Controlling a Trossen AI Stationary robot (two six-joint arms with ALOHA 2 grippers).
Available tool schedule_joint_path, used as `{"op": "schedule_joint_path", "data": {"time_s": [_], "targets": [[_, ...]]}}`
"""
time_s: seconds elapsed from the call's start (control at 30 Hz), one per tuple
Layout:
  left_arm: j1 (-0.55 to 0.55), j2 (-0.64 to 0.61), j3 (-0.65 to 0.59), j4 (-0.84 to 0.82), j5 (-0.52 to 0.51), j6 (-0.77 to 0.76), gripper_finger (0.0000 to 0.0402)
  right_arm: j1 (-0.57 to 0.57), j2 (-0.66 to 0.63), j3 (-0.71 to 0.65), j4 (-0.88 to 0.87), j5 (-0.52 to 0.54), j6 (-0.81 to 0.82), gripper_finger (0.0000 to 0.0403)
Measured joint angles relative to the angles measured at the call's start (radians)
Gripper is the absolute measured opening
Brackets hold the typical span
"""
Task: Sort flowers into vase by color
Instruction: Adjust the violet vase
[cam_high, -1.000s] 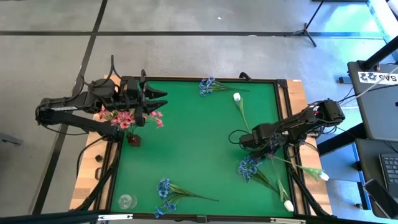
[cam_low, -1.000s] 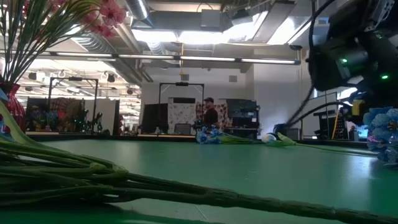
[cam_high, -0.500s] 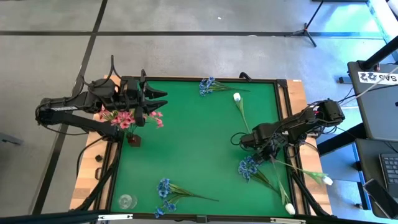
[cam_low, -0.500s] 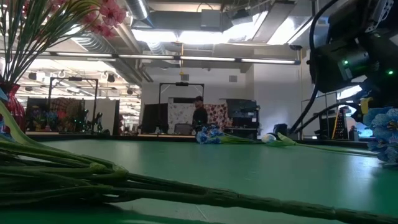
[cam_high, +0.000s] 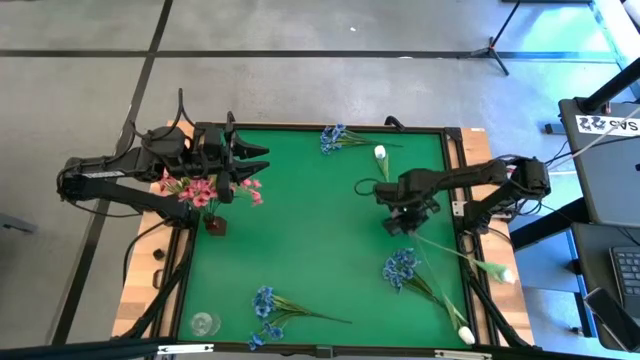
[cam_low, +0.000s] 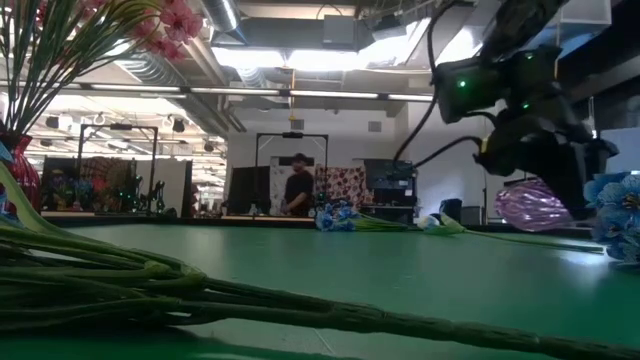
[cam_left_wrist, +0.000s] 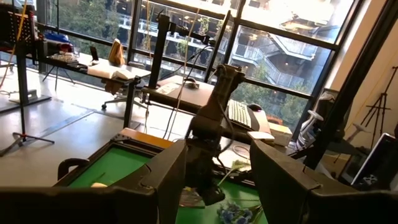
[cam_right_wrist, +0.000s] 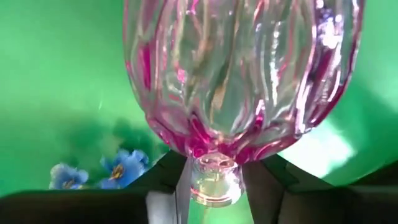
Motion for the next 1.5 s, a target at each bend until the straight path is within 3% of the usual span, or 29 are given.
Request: {"op": "schedule_joint_path", "data": {"time_s": [0.27,0.53,0.67,0.93,1.07,1.3,1.5], "targets": [[-0.028,0.000,0.000,0.000,0.000,-0.005,0.0174,-0.042,0.000,-0.018,0.078,0.050,-0.072,0.0128],[-0.027,0.000,0.000,0.002,0.000,-0.005,0.0174,-0.042,-0.006,-0.005,0.083,0.123,-0.108,0.0240],[-0.028,0.007,0.000,0.010,0.001,0.004,0.0174,-0.041,-0.049,0.059,0.039,0.168,-0.115,0.0276],[-0.056,0.061,0.000,0.066,0.038,-0.003,0.0174,-0.017,-0.212,0.146,-0.084,0.202,-0.016,0.0281],[-0.060,0.091,0.000,0.072,0.038,-0.007,0.0174,0.084,-0.316,0.121,-0.078,0.296,0.159,0.0280],[-0.051,0.120,0.000,0.126,0.039,-0.006,0.0174,0.420,-0.352,0.028,0.012,0.649,0.235,0.0280],[-0.043,0.119,0.000,0.154,0.038,-0.003,0.0174,0.710,-0.348,-0.157,0.107,0.942,0.513,0.0280]]}}
